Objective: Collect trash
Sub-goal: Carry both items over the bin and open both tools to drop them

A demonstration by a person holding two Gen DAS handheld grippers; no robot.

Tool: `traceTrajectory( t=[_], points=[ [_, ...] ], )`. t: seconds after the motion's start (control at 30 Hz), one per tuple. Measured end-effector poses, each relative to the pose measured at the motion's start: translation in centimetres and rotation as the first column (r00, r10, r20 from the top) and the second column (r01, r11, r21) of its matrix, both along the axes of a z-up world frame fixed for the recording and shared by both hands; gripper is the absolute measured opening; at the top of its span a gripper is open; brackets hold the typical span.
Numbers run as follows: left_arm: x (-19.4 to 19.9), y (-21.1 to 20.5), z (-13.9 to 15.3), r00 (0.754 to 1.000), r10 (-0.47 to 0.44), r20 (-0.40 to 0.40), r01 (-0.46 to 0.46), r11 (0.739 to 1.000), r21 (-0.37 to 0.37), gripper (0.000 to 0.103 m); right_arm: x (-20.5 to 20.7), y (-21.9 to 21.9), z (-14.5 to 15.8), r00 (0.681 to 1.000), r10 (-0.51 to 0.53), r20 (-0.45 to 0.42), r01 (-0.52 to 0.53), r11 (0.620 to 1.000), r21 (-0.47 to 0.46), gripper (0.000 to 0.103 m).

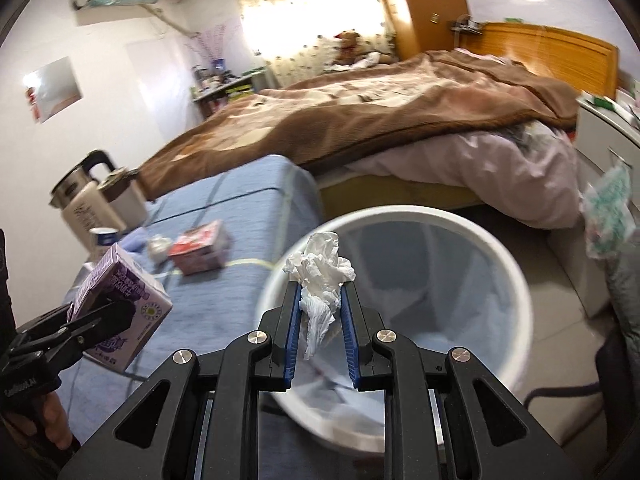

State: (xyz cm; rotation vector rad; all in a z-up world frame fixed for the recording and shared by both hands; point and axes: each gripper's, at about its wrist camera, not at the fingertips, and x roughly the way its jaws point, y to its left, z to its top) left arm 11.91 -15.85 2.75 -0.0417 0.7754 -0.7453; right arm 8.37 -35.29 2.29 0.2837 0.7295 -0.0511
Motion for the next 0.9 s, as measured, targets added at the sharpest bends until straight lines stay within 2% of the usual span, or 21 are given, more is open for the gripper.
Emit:
traceTrajectory(
  t=[0.23,0.3,0.5,0.6,0.63,0.7,0.9],
  points=[
    [1.0,-6.3,-1.1,0.997,-0.082,-0.017,0.082,0.995,0.049,0.041,0.4,-3.7,-1.7,0.996,-0.063,-0.061,0.062,0.998,-0.019,0.021],
    [1.2,-7.4,-1.6,0.994,-0.1,-0.049,0.102,0.994,0.048,0.041,0.7,-4.4,-2.2,0.994,-0.077,-0.081,0.076,0.997,-0.022,0.021],
    [1.9,-9.4,-3.0,0.994,-0.087,-0.068,0.095,0.989,0.115,0.042,0.9,-5.7,-3.6,0.987,-0.095,-0.131,0.09,0.995,-0.042,0.023],
    [2.2,-9.8,-3.4,0.992,-0.094,-0.086,0.103,0.989,0.11,0.058,1.0,-5.9,-3.8,0.983,-0.106,-0.149,0.098,0.993,-0.059,0.029],
    [2.2,-9.7,-3.4,0.991,-0.096,-0.09,0.105,0.989,0.101,0.061,1.0,-6.0,-3.9,0.983,-0.107,-0.151,0.099,0.993,-0.06,0.032],
    [2.3,-9.8,-3.5,0.992,-0.087,-0.089,0.096,0.99,0.107,0.062,1.1,-6.1,-4.0,0.983,-0.103,-0.154,0.097,0.994,-0.048,0.047],
    [2.0,-8.8,-2.6,0.994,-0.077,-0.073,0.083,0.993,0.084,0.066,1.0,-5.6,-3.8,0.984,-0.093,-0.151,0.085,0.994,-0.062,0.048]
  ],
)
